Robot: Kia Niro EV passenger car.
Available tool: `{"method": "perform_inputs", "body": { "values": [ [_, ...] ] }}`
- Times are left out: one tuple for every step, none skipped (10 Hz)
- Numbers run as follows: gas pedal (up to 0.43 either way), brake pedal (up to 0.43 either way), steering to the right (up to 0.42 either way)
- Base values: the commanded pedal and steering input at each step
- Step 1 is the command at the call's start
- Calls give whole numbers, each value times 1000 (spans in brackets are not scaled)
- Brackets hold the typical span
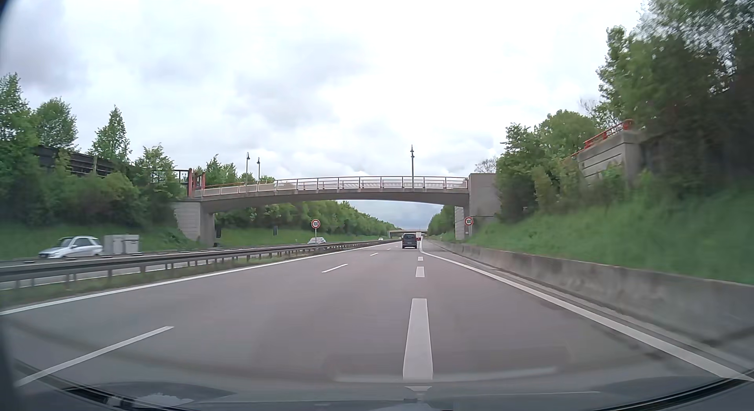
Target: Follow the waypoints while adhering to traffic rules and regulations
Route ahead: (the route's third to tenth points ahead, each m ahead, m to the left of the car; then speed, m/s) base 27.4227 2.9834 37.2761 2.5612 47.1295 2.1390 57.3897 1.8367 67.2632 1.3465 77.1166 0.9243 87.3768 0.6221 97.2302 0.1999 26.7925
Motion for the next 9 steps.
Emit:
{"method": "perform_inputs", "body": {
  "values": [
    [378, 12, -1],
    [370, 12, -1],
    [358, 12, -1],
    [350, 12, -1],
    [339, 12, 0],
    [331, 12, 3],
    [319, 12, 3],
    [311, 12, 3],
    [299, 12, 3]
  ]
}}
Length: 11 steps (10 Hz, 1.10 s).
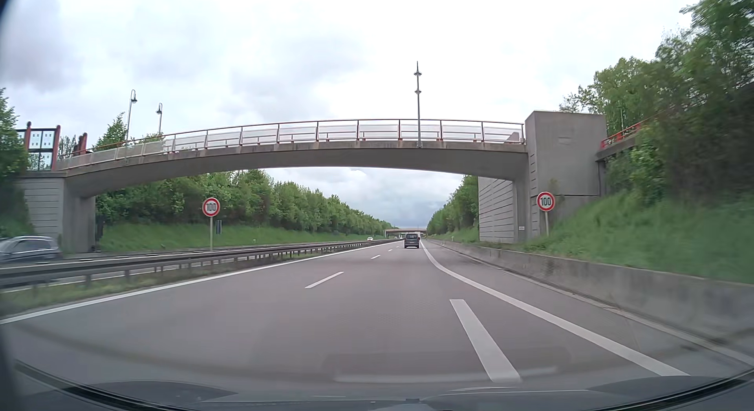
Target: Follow the waypoints while adhering to traffic rules and regulations
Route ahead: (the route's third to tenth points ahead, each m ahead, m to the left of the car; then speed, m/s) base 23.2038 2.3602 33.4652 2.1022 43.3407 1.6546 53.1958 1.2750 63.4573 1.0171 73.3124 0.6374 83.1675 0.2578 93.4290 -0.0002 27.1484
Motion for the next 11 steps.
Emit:
{"method": "perform_inputs", "body": {
  "values": [
    [287, 12, 3],
    [287, 12, 3],
    [287, 12, 3],
    [287, 12, 3],
    [287, 12, 4],
    [280, 12, 4],
    [260, 6, 4],
    [260, 6, 4],
    [248, 12, 4],
    [240, 6, 4],
    [240, 12, 4]
  ]
}}
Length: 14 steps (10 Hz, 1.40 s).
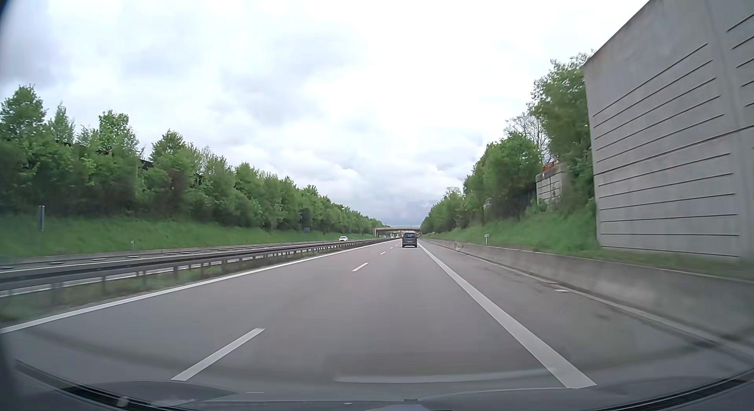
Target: Follow the waypoints while adhering to traffic rules and regulations
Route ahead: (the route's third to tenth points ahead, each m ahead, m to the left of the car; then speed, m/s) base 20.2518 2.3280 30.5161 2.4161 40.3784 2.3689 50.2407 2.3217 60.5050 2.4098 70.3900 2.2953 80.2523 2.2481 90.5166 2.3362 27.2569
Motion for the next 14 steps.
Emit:
{"method": "perform_inputs", "body": {
  "values": [
    [240, 12, 4],
    [228, 12, 4],
    [228, 12, 4],
    [228, 12, 4],
    [228, 6, 4],
    [228, 12, 4],
    [228, 12, 4],
    [228, 12, 4],
    [228, 6, 4],
    [228, 12, 4],
    [228, 12, 3],
    [228, 12, 3],
    [228, 12, 3],
    [228, 12, 2]
  ]
}}
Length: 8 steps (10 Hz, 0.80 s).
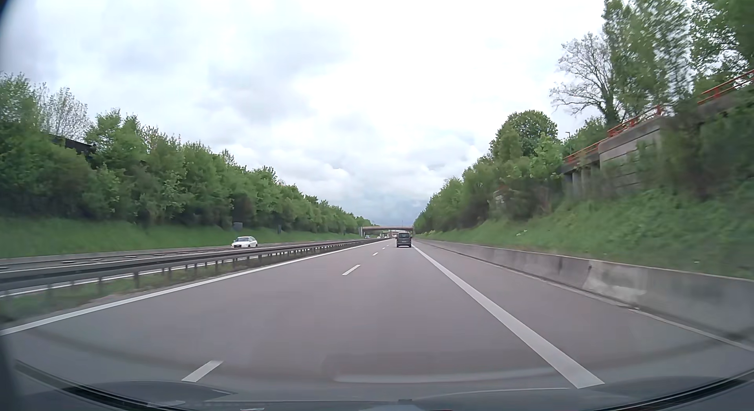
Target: Follow the waypoints while adhering to traffic rules and regulations
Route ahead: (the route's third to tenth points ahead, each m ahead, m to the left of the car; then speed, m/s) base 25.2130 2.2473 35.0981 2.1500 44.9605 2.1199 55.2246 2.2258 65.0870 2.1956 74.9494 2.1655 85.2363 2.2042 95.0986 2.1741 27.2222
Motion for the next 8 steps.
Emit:
{"method": "perform_inputs", "body": {
  "values": [
    [228, 12, 2],
    [228, 12, 1],
    [228, 12, 0],
    [228, 12, 0],
    [228, 12, 0],
    [228, 12, -1],
    [228, 12, -1],
    [228, 12, -1]
  ]
}}
